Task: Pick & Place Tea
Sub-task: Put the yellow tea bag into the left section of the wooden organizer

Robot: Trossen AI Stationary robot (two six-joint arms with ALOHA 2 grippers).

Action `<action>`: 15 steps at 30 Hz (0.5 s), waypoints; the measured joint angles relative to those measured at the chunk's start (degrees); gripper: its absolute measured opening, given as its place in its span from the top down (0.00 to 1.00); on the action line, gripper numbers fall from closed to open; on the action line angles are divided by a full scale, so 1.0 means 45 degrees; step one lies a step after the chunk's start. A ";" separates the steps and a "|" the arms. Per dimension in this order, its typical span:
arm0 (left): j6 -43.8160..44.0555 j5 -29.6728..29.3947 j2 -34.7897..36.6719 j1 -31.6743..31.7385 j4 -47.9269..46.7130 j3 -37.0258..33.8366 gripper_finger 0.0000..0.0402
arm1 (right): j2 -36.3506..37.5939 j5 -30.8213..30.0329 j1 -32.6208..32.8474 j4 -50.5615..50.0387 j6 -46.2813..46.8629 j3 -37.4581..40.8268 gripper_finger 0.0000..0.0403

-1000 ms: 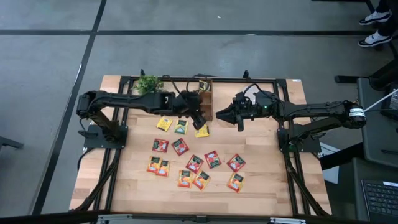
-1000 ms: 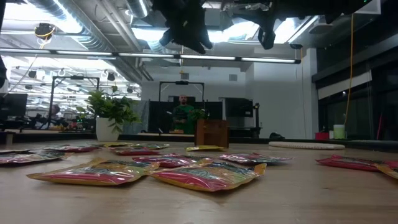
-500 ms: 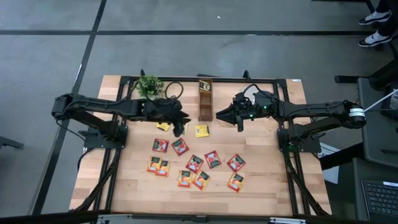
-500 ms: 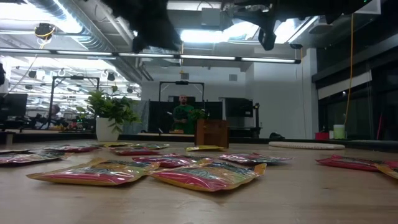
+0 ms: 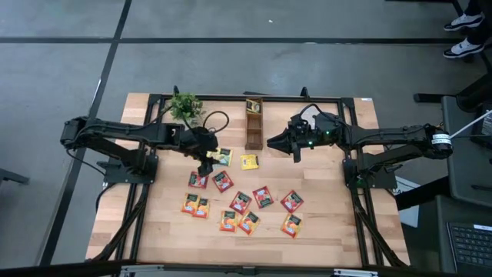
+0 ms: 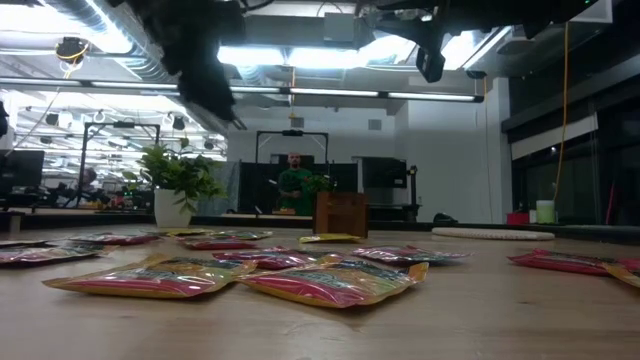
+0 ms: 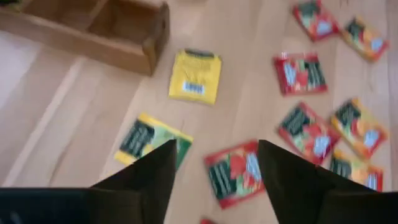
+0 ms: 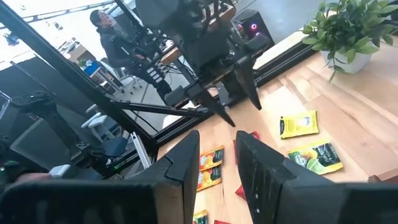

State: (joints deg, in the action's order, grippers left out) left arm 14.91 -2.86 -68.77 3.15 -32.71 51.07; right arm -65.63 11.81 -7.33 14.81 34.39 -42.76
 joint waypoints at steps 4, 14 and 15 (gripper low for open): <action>-0.0128 -0.0262 0.0000 0.0003 -0.0783 0.0000 0.38 | 0.0000 -0.0483 0.0003 -0.0018 0.0005 0.0000 0.74; 0.1728 -0.1220 -0.0005 -0.0299 -0.2879 0.0000 0.40 | 0.0000 -0.0709 0.0005 -0.0950 0.0336 0.0000 0.74; 0.1720 -0.1368 -0.0005 -0.0373 -0.2881 0.0000 0.41 | 0.0000 -0.0709 0.0005 -0.1075 0.0354 0.0000 0.74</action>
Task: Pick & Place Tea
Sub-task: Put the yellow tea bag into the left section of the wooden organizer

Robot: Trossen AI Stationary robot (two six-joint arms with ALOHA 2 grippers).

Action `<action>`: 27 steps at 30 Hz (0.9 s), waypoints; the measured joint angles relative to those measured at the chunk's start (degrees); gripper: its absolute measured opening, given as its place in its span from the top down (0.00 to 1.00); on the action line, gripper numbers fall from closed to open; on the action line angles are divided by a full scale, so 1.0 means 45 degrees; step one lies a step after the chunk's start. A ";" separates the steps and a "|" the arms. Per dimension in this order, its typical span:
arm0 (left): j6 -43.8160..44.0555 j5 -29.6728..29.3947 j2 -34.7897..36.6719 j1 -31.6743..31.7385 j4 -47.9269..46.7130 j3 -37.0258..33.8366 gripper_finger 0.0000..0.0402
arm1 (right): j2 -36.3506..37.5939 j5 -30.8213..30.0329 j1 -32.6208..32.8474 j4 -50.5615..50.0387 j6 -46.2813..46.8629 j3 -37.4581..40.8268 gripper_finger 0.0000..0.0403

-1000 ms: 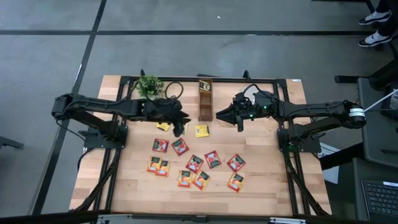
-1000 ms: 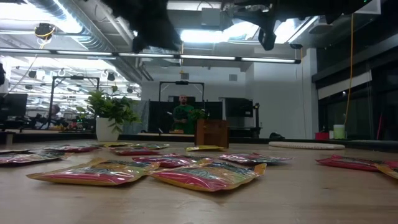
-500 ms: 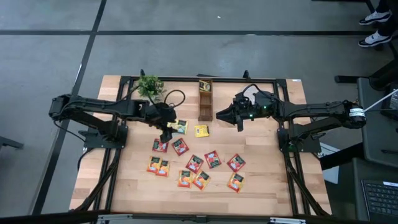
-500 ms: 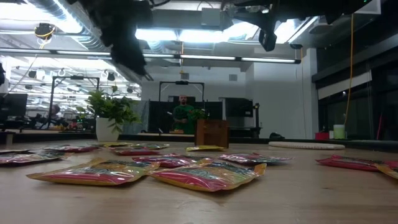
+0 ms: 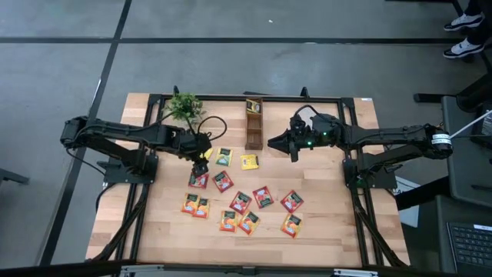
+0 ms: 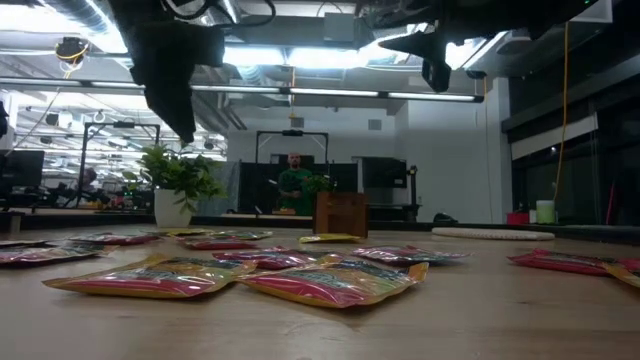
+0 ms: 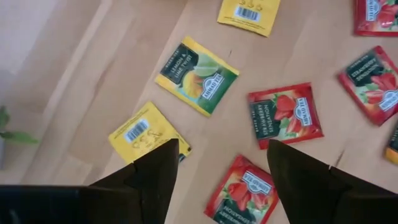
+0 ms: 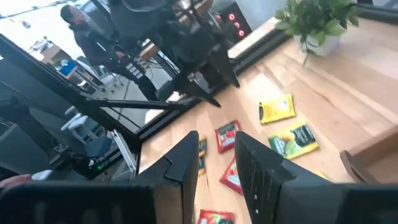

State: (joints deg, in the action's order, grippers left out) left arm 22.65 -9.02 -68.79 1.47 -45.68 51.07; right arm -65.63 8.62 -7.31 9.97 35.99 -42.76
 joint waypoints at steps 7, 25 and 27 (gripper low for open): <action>0.0171 -0.0878 -0.0005 -0.0343 -0.0111 0.0000 0.43 | 0.0000 -0.0005 -0.0002 -0.0292 0.0239 0.0000 0.74; -0.0937 -0.0551 -0.0154 0.0147 0.4062 0.0023 0.44 | -0.0744 0.0613 0.0011 -0.2296 0.0548 0.0005 0.74; -0.1243 -0.0398 -0.0349 0.0146 0.4385 0.0023 0.44 | -0.0890 0.0648 0.0015 -0.2288 0.0620 0.0005 0.74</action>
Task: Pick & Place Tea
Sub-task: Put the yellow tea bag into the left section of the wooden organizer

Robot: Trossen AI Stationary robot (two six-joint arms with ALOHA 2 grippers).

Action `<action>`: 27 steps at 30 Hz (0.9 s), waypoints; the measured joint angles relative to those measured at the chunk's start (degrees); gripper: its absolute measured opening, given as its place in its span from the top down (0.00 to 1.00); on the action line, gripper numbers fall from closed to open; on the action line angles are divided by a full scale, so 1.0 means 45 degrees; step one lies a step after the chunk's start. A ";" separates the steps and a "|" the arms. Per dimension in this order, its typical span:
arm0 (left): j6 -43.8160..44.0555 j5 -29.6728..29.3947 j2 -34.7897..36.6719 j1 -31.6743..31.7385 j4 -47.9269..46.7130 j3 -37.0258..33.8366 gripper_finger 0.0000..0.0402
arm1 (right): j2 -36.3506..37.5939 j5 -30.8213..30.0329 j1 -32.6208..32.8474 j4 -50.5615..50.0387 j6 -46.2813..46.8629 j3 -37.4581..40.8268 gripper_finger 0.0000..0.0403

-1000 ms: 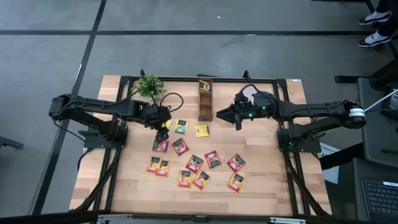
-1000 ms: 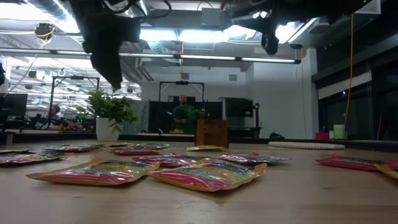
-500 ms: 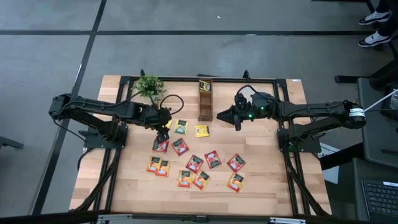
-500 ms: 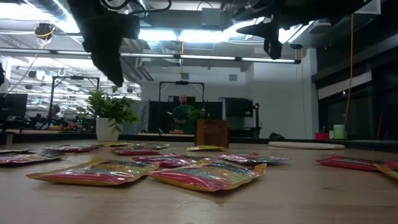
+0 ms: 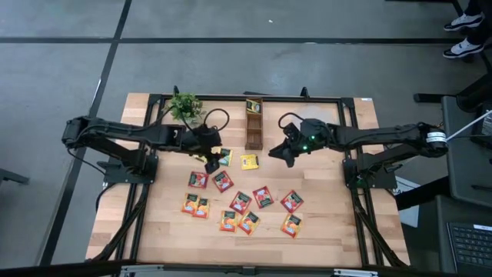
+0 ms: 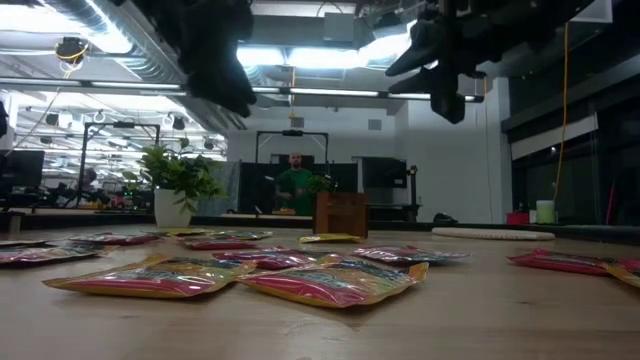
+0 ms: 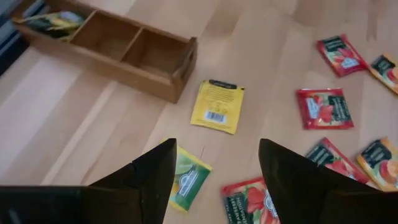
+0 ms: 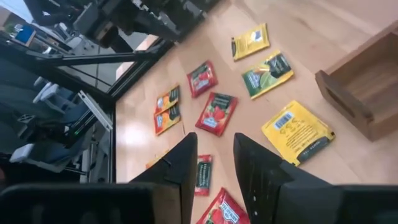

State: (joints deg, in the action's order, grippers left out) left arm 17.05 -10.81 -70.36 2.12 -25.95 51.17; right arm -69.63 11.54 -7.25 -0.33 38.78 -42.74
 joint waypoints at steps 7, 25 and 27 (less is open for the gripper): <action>-0.0416 0.0809 -0.1422 -0.0003 0.0975 0.0002 0.44 | -0.0176 0.0234 0.0000 0.0098 -0.0008 0.0000 0.74; -0.2137 0.2254 -0.4556 0.0448 0.3321 0.0204 0.51 | -0.0354 0.0032 0.0000 -0.0086 0.0725 -0.0002 0.74; -0.2173 0.2632 -0.4653 0.0664 0.3102 0.0369 0.57 | -0.0354 0.0032 0.0000 -0.0095 0.0725 0.0000 0.74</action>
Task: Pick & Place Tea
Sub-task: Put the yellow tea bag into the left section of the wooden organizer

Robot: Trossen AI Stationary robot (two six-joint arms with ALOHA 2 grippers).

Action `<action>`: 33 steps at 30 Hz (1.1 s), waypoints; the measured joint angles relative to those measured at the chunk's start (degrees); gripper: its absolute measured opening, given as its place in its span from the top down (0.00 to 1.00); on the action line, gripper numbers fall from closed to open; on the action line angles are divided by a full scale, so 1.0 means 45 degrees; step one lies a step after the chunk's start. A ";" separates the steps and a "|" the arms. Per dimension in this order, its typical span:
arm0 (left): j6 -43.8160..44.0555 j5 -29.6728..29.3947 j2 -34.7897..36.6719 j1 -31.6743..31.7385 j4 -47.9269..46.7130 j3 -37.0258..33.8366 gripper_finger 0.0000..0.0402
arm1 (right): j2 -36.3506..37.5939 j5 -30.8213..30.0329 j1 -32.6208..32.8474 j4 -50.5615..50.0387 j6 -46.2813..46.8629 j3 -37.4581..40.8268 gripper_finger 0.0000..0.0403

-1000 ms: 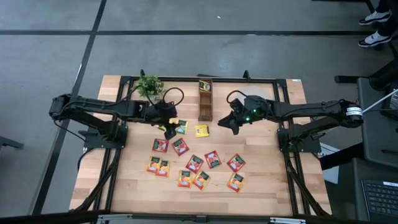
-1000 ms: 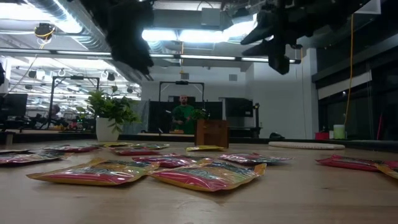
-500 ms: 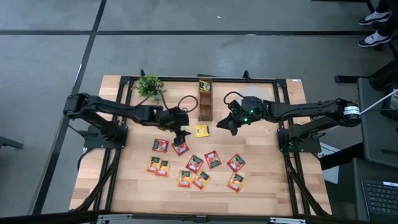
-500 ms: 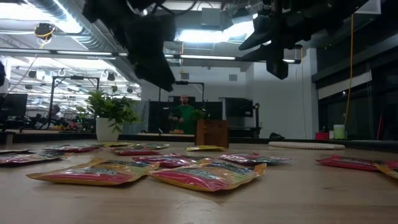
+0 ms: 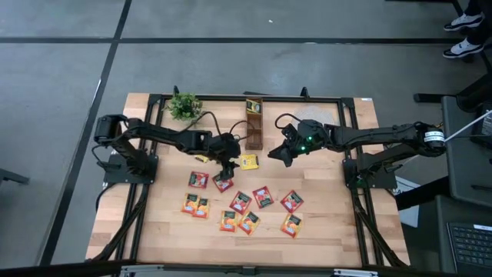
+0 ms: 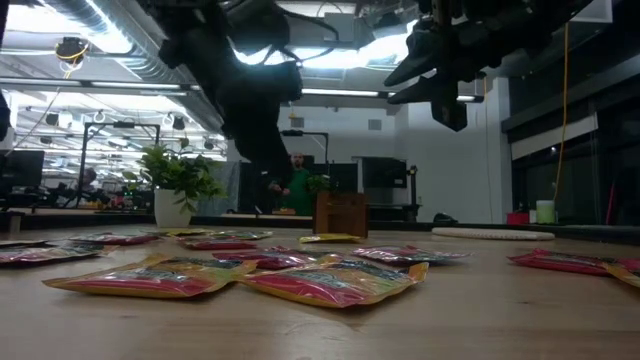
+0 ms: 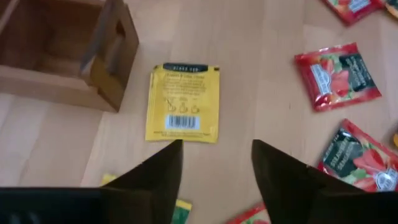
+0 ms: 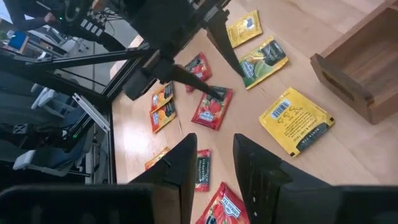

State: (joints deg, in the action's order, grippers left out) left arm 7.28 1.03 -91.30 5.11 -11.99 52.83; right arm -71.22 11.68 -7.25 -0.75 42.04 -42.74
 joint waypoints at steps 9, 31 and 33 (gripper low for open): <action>-0.0967 0.0424 -0.0722 0.0549 -0.0136 0.1015 0.98 | 0.0000 -0.0328 0.0000 -0.0082 -0.0029 0.0000 0.74; -0.2266 0.0322 -0.3153 0.1324 -0.1126 0.2168 0.99 | 0.0005 -0.0495 0.0000 -0.0214 -0.0007 -0.0001 0.74; -0.2320 0.0326 -0.3153 0.1460 -0.1107 0.2168 0.99 | 0.0005 -0.0495 0.0000 -0.0253 0.0003 0.0000 0.74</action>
State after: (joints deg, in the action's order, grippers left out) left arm -3.16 2.50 -105.49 11.68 -16.97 62.59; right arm -71.20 9.45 -7.25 -1.89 42.06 -42.74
